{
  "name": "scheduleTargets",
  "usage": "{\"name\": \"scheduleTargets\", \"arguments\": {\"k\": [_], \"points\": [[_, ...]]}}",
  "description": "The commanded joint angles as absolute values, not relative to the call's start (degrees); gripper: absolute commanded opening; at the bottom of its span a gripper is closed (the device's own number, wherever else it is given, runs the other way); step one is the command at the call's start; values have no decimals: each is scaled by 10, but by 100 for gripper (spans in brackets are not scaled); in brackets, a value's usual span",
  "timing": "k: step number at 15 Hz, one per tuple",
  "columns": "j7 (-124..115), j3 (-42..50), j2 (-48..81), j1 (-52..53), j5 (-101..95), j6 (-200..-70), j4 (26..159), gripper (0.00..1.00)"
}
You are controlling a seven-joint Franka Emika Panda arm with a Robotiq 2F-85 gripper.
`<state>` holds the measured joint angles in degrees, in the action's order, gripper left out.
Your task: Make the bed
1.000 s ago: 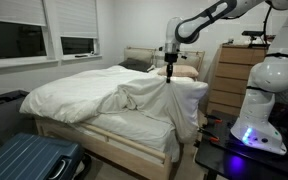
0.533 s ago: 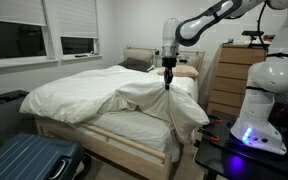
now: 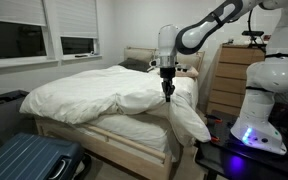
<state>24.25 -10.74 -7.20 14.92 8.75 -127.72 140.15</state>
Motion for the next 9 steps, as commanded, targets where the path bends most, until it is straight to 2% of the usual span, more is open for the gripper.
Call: {"name": "scheduleTargets", "arguments": {"k": [1,9], "points": [[235,-135,-46,173,113,-1309,1394,0],[243,-173,41,179,115,-1476,1374,0]]}}
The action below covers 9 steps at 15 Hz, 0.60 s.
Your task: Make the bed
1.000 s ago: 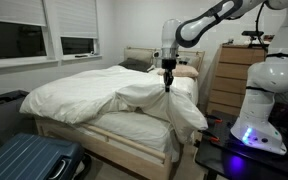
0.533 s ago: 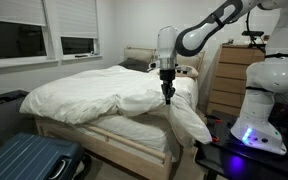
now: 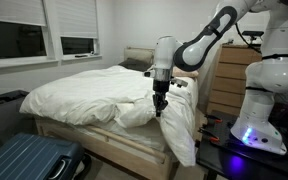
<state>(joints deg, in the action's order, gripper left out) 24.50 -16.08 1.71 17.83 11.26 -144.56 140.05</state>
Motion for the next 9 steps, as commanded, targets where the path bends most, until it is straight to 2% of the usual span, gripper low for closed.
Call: {"name": "scheduleTargets", "arguments": {"k": [1,9], "points": [[242,-174,51,177,113,-1485,1373,0],[248,-195,75,170,118,-1474,1368,0]]}}
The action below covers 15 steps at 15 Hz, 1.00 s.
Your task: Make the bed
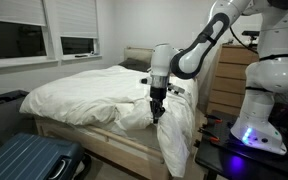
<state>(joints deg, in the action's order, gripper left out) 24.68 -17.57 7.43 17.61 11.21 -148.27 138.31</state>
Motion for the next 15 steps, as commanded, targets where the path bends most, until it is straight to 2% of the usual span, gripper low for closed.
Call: {"name": "scheduleTargets", "arguments": {"k": [1,3,11,12,15], "points": [[247,-195,75,169,115,-1473,1368,27],[245,-195,75,168,113,-1470,1364,32],[234,-195,75,168,100,-1487,1347,94],[220,-190,75,170,85,-1514,1353,99],[168,-169,77,171,16,-1607,1374,100]]}}
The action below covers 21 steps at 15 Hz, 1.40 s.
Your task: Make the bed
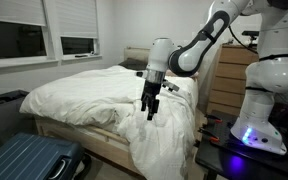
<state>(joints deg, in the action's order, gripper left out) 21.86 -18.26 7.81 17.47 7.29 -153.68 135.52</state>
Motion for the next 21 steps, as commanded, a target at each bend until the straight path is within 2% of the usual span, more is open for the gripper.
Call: {"name": "scheduleTargets", "arguments": {"k": [1,9,17,21], "points": [[146,-159,78,170,-12,-1632,1378,100],[-34,-17,117,203,-219,-1721,1357,100],[-330,154,243,346,-395,-1693,1214,100],[-401,189,313,391,-381,-1668,1160,100]]}}
